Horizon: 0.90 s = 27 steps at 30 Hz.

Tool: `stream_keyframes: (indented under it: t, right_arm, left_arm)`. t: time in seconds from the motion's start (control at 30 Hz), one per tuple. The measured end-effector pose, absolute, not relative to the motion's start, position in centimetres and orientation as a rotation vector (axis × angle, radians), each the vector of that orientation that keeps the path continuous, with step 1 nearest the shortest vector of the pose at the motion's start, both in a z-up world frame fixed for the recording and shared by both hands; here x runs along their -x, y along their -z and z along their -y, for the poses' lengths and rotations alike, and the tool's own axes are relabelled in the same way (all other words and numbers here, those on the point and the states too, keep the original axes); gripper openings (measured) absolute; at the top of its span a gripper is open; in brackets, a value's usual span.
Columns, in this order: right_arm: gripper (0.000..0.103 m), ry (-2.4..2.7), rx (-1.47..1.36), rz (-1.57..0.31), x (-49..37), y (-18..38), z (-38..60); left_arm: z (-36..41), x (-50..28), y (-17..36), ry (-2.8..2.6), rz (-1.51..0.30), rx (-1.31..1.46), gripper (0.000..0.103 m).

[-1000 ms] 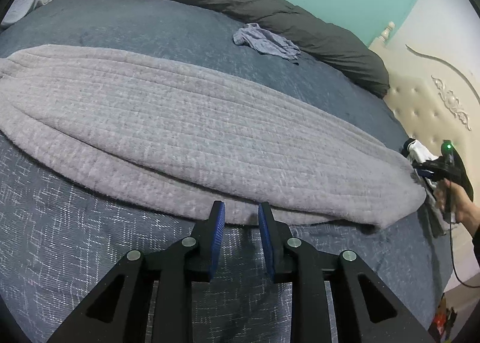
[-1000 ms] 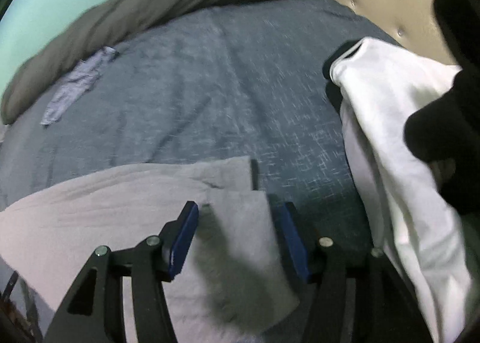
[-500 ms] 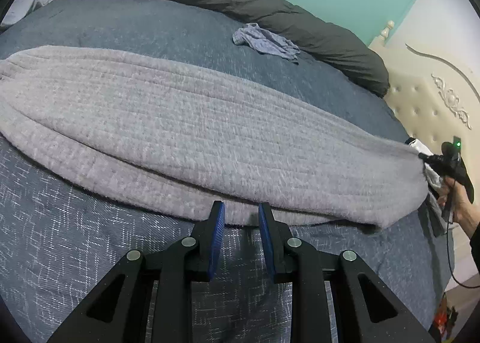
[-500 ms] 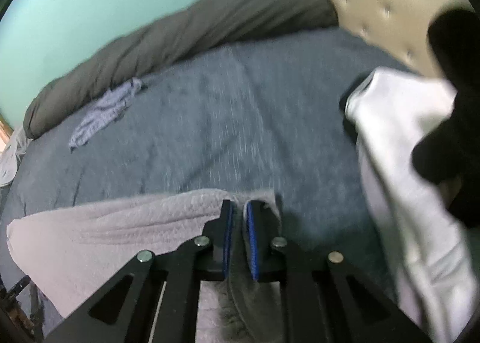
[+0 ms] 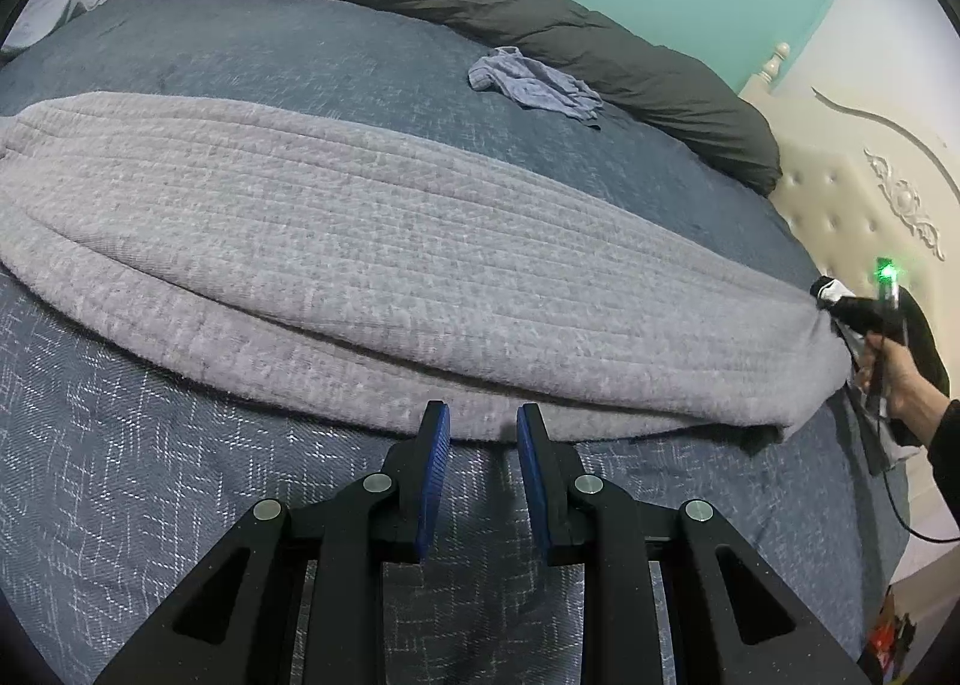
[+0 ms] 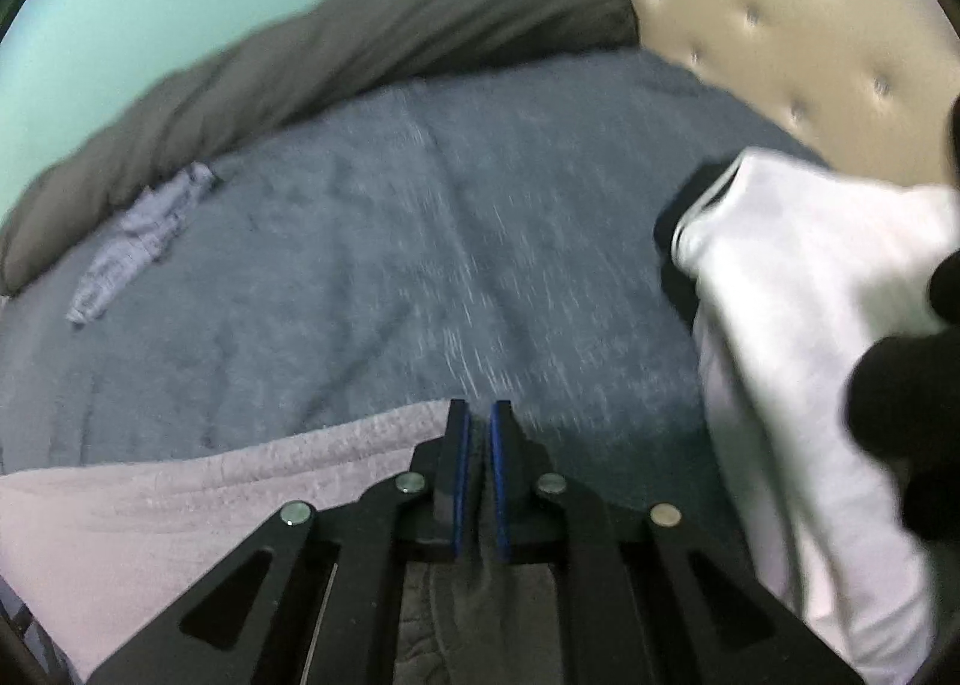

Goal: Fold clothes

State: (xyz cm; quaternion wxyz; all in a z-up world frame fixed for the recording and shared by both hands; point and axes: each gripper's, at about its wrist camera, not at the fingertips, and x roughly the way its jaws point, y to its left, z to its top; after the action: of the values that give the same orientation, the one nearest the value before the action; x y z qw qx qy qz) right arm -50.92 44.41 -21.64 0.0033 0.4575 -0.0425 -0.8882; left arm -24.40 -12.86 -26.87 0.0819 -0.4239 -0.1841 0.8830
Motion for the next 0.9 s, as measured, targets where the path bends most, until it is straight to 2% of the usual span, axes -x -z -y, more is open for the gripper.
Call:
stream_keyframes:
  t: [0.13,0.17,0.2,0.23,0.27,0.3,0.4,0.63,0.9]
  right_arm:
    - [0.008,2.766,-1.494,0.077,51.5,23.0,-43.5]
    - [0.012,2.768,-1.501,0.056,51.5,23.0,-43.4]
    - [0.023,2.769,-1.508,0.035,51.5,22.9,-43.2]
    - [0.043,2.791,-1.522,0.0,51.4,22.4,-43.3]
    - [0.051,2.812,-1.525,-0.019,51.2,21.9,-43.4]
    - [0.054,2.827,-1.517,-0.004,50.9,21.2,-43.5]
    - [0.054,2.873,-1.481,0.036,49.5,19.0,-43.7]
    - [0.054,2.709,-1.268,-0.052,45.9,14.1,-36.7]
    - [0.054,2.221,-1.258,-0.304,44.3,17.2,-21.5]
  left_arm:
    - [13.3,24.5,26.9,-2.644,0.565,1.27,0.025]
    - [13.4,24.5,26.9,-2.645,0.57,1.27,0.025]
    - [13.4,24.6,27.0,-2.645,0.575,1.271,0.025]
    - [13.5,24.6,27.0,-2.644,0.577,1.273,0.025]
    - [13.6,24.6,26.9,-2.644,0.58,1.274,0.025]
    - [13.6,24.6,26.9,-2.642,0.583,1.271,0.025]
    - [13.7,24.4,26.5,-2.645,0.584,1.258,0.025]
    - [14.2,23.9,25.4,-2.655,0.598,1.229,0.025]
    - [15.1,23.8,25.3,-2.664,0.568,1.249,0.033]
